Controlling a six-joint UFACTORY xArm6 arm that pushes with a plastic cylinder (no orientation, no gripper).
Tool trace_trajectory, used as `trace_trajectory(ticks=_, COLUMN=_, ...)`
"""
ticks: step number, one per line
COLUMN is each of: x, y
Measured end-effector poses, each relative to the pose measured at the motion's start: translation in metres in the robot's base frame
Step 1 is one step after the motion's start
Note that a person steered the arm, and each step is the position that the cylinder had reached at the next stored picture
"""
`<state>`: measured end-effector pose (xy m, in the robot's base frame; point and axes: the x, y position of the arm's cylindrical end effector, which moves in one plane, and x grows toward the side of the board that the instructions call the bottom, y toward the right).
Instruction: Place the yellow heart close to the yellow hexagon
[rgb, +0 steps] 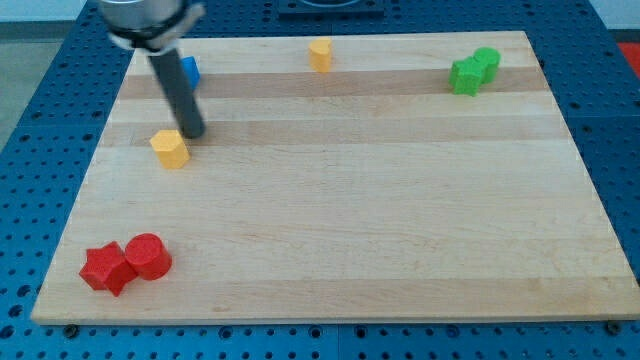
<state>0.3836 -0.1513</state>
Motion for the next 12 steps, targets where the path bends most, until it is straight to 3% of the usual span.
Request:
trace_trajectory(ticks=3, x=-0.014, y=0.222)
trace_trajectory(ticks=4, x=-0.066, y=0.257)
trace_trajectory(ticks=5, x=-0.144, y=0.256)
trace_trajectory(ticks=6, x=-0.19, y=0.251)
trace_trajectory(ticks=8, x=-0.185, y=0.224)
trace_trajectory(ticks=9, x=-0.156, y=0.169)
trace_trajectory(ticks=11, x=-0.152, y=0.153)
trace_trajectory(ticks=12, x=-0.123, y=0.145)
